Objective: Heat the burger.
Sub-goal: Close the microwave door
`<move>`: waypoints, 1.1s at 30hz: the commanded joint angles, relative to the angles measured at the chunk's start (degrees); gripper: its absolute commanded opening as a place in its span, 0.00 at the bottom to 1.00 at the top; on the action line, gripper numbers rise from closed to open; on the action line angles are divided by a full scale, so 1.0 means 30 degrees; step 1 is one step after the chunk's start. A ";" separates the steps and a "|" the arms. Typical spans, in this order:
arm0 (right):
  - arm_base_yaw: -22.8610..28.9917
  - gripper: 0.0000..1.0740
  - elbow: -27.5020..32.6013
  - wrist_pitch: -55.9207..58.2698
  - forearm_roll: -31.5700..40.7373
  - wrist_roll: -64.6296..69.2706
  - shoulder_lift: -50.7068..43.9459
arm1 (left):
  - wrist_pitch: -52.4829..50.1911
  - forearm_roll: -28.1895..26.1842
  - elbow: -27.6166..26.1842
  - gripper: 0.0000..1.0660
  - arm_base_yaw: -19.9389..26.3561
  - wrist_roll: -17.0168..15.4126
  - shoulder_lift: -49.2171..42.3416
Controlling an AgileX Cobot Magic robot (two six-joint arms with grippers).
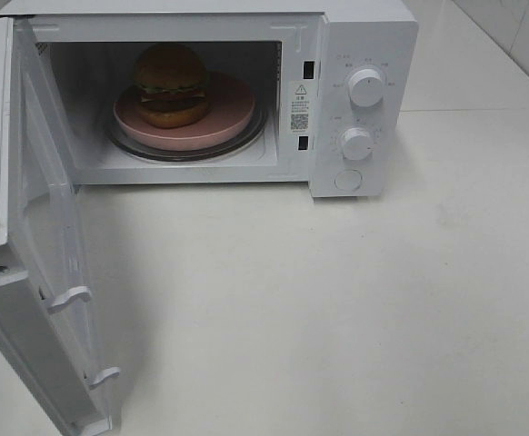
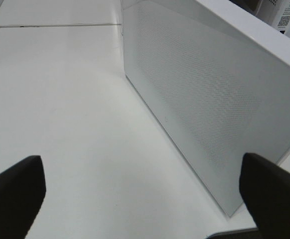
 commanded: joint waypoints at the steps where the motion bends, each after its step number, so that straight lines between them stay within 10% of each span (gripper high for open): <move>1: -0.0134 0.70 0.0076 -0.0210 -0.0019 0.0210 -0.0516 | -0.0210 -0.0057 0.0038 0.92 -0.0095 -0.0019 -0.0306; 33: -0.0134 0.70 0.0076 -0.0210 -0.0019 0.0210 -0.0516 | -0.0210 -0.0057 0.0038 0.92 -0.0095 -0.0019 -0.0306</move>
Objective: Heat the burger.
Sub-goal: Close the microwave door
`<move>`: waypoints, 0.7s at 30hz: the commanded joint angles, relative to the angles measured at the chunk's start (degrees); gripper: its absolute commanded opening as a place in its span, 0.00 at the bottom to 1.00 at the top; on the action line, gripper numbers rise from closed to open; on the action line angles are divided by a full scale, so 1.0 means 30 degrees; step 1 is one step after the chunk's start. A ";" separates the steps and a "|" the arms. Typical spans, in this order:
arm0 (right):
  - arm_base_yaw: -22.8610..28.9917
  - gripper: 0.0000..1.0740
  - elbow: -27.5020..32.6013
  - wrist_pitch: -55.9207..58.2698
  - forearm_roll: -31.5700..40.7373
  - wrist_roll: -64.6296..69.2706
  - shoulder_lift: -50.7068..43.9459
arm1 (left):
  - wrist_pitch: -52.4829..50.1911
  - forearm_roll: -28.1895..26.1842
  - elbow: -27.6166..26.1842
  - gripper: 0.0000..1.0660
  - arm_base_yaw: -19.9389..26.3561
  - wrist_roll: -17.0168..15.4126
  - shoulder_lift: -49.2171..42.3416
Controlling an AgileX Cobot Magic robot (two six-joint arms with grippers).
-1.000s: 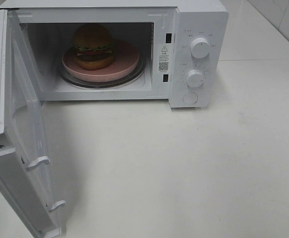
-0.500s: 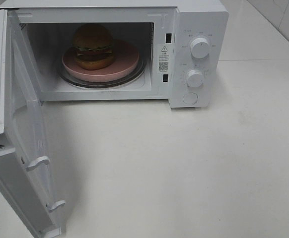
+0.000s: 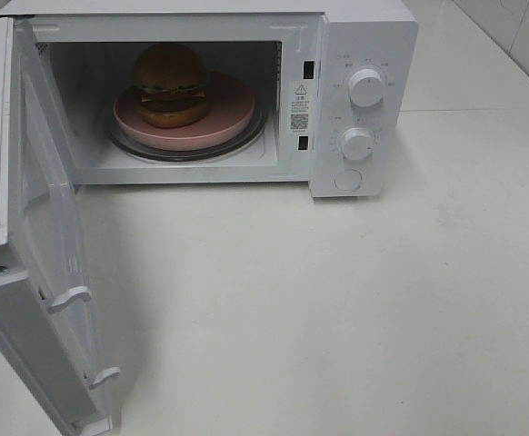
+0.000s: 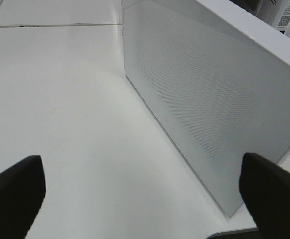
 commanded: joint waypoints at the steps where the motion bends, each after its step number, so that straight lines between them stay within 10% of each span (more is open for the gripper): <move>1: -0.0134 0.70 0.0076 -0.0210 -0.0019 0.0210 -0.0516 | -0.0210 -0.0057 0.0038 0.92 -0.0095 -0.0019 -0.0306; 21: -0.0134 0.70 0.0076 -0.0210 -0.0019 0.0210 -0.0516 | -0.0210 -0.0172 0.0038 0.92 -0.0095 -0.0038 -0.0306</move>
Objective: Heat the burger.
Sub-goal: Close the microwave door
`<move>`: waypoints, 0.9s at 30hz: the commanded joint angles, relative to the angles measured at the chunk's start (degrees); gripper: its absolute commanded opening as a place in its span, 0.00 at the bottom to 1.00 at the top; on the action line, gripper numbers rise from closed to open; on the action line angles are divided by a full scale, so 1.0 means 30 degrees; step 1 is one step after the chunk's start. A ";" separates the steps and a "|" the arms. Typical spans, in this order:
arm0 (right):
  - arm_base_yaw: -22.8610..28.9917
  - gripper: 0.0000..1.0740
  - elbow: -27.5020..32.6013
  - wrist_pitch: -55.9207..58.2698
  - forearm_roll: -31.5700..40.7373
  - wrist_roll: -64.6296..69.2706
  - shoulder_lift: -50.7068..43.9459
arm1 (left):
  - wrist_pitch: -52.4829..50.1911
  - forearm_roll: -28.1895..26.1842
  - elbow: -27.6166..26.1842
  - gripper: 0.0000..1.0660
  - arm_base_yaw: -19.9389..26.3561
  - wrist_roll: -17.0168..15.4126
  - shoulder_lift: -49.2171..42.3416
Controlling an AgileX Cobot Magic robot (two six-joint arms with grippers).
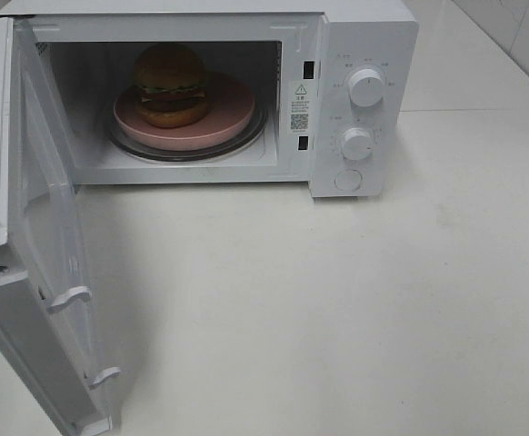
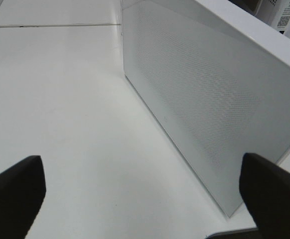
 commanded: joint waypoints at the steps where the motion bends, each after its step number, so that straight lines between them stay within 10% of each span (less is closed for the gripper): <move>1: -0.0134 0.70 0.0076 -0.0210 -0.0019 0.0191 -0.0516 | -0.0210 -0.0134 0.0038 0.92 -0.0095 -0.0038 -0.0306; 14: -0.0134 0.70 0.0076 -0.0210 -0.0019 0.0191 -0.0516 | -0.1891 0.0267 -0.1070 0.81 -0.0095 -0.0936 0.0764; 20: -0.0134 0.70 0.0076 -0.0210 -0.0019 0.0191 -0.0516 | -0.3304 0.0649 -0.1012 0.46 -0.0095 -0.1375 0.3304; 24: -0.0134 0.70 0.0076 -0.0210 -0.0019 0.0191 -0.0516 | -0.4106 0.0783 -0.1012 0.00 -0.0095 -0.1471 0.5691; 27: -0.0134 0.70 0.0076 -0.0210 -0.0019 0.0191 -0.0516 | -0.4679 0.1241 -0.1012 0.00 -0.0095 -0.1471 0.7066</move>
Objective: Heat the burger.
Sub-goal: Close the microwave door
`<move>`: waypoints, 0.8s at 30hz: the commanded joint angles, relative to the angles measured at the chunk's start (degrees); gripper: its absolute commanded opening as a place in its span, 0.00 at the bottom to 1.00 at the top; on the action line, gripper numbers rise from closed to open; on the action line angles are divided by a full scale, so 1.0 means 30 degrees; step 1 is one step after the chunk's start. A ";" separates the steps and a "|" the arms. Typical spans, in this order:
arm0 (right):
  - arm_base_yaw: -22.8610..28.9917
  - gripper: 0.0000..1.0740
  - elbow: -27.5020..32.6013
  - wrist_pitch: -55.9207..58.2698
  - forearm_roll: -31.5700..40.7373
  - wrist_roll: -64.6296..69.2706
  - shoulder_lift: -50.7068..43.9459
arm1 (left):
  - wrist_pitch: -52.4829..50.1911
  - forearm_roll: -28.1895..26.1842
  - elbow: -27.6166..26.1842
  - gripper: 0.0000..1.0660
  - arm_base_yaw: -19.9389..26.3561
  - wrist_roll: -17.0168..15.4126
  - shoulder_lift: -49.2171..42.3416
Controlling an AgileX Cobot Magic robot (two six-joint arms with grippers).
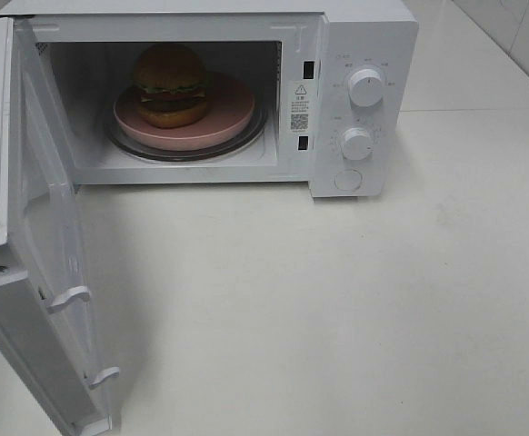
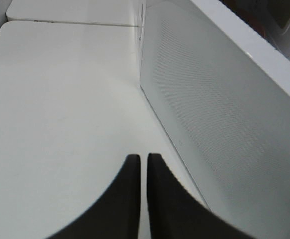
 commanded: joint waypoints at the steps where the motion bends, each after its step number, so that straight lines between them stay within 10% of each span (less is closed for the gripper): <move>1: -0.0134 0.70 0.0076 -0.0210 -0.0019 0.0191 -0.0516 | -0.1222 0.0879 -0.0095 0.00 -0.0095 -0.0191 0.1891; 13: -0.0134 0.70 0.0076 -0.0210 -0.0019 0.0191 -0.0516 | -0.6303 0.0286 0.0573 0.00 -0.0095 -0.0095 0.5252; 24: -0.0134 0.70 0.0076 -0.0210 -0.0019 0.0191 -0.0516 | -1.8048 -0.0649 0.6283 0.00 -0.0095 0.0019 0.6474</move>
